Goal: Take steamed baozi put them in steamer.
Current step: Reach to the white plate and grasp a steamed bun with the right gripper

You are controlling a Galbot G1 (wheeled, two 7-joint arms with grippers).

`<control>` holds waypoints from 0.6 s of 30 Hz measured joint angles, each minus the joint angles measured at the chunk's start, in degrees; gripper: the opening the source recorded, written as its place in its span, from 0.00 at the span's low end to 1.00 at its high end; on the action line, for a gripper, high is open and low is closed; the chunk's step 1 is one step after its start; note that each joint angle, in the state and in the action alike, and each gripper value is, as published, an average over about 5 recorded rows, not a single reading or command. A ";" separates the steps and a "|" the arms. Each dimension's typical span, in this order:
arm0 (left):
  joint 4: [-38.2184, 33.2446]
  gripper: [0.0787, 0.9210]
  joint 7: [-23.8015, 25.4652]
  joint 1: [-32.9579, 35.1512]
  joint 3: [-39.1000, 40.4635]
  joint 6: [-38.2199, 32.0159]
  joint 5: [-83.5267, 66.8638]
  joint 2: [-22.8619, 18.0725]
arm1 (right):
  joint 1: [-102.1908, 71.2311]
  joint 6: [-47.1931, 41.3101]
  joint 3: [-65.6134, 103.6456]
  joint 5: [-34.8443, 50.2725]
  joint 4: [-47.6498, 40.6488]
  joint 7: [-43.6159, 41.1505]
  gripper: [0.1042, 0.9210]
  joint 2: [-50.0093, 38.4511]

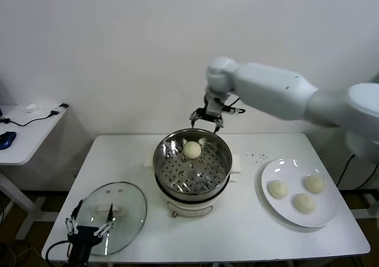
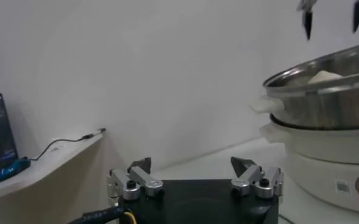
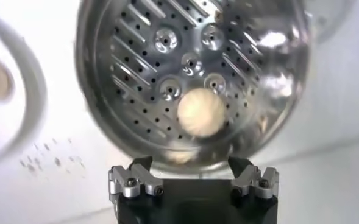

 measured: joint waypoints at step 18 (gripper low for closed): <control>-1.22 0.88 0.05 0.80 0.26 0.13 0.12 -0.34 | -0.81 -34.91 -10.33 20.43 12.52 3.06 0.88 -28.04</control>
